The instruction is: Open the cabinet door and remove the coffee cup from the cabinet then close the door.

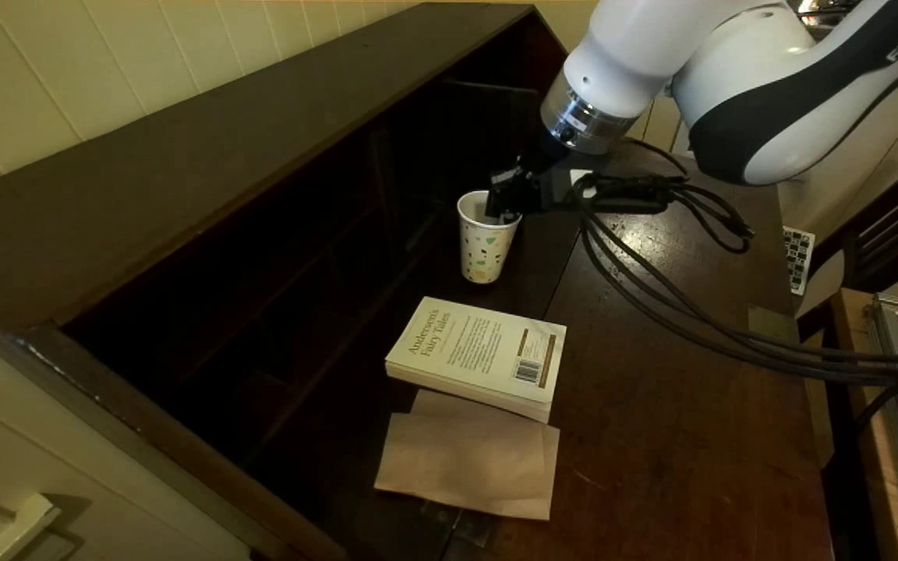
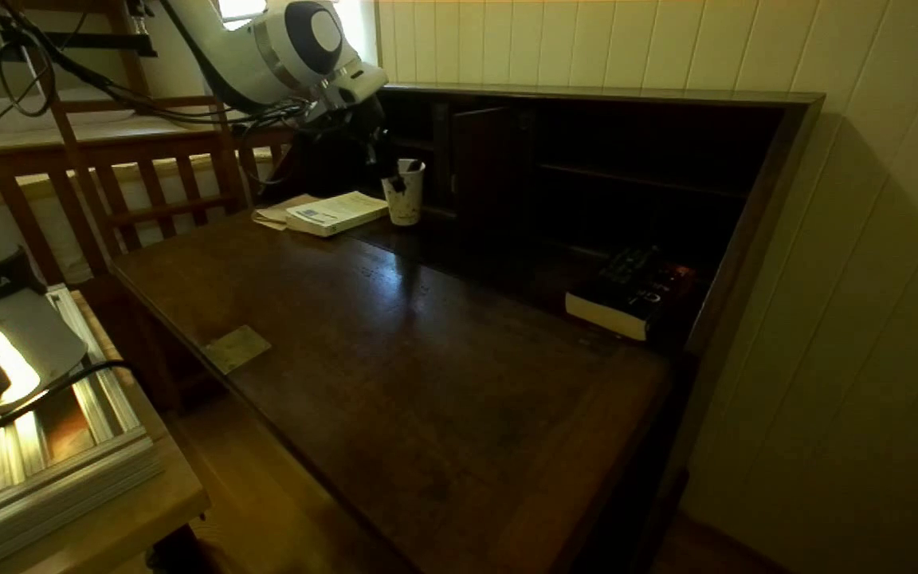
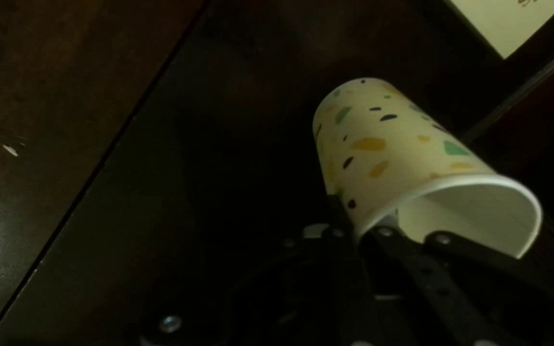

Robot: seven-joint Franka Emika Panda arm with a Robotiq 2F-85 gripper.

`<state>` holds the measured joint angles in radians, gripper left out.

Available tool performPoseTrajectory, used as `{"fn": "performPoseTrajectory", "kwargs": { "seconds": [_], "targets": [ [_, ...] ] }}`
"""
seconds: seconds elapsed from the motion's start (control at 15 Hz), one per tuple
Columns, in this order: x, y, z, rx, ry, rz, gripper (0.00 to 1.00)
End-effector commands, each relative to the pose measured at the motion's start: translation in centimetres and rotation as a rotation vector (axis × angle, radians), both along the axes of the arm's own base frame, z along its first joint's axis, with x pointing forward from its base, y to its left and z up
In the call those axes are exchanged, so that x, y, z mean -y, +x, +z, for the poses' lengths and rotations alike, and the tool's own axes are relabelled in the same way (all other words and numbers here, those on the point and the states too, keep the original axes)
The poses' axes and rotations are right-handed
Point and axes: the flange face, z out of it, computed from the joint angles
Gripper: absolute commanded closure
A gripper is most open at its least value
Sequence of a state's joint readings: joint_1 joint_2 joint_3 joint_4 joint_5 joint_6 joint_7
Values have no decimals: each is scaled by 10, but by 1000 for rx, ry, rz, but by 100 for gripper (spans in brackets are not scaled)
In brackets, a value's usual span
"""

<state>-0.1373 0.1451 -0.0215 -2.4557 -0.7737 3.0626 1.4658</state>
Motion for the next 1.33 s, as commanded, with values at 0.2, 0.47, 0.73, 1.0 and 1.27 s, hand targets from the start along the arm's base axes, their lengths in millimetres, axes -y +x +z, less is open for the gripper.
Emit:
{"fn": "performPoseTrajectory", "kwargs": {
  "seconds": [0.2, 0.47, 0.73, 1.0, 1.27],
  "targets": [
    [-7, -46, 7, -28, -1, 30, 99],
    [-4, -60, 3, -51, -5, 31, 99],
    [-1, -70, 3, -62, -7, 30, 99],
    [4, -77, 9, -64, -21, 26, 99],
    [10, -79, 11, -72, -34, 20, 72]
  ]
}}
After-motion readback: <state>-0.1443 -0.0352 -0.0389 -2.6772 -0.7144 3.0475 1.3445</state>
